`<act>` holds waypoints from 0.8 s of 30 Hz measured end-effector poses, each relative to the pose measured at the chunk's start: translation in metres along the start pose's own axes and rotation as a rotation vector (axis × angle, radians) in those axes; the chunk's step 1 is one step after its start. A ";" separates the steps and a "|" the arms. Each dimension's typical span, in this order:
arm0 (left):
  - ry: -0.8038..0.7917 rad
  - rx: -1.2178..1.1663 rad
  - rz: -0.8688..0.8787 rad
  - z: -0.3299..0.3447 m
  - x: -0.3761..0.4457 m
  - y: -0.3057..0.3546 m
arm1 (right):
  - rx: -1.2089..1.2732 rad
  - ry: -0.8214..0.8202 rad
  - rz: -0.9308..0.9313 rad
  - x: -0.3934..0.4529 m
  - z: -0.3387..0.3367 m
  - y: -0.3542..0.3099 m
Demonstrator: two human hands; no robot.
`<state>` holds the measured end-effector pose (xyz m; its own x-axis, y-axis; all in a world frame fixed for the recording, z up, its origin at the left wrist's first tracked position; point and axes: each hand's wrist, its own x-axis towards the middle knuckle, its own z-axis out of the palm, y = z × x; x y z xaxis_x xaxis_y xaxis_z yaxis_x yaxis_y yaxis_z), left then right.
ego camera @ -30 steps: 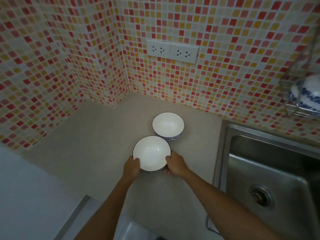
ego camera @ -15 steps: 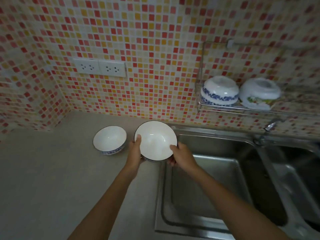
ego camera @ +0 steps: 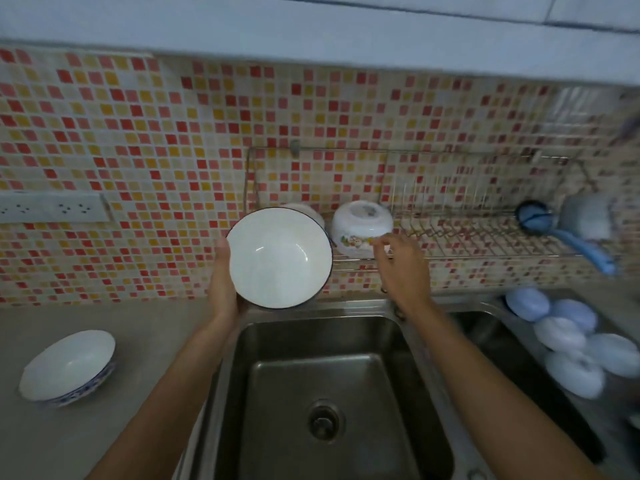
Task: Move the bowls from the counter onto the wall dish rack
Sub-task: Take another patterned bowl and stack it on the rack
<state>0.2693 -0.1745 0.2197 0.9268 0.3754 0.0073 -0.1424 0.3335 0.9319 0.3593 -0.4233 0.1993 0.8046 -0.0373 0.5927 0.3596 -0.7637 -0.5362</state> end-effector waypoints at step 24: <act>-0.204 0.862 0.823 0.168 0.100 0.009 | -0.174 0.324 -0.290 -0.009 0.049 0.078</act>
<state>0.4188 -0.2797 0.2900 0.7167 0.0351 0.6965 -0.5088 -0.6566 0.5568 0.4028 -0.4515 0.1226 0.4835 0.0157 0.8752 0.4408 -0.8682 -0.2279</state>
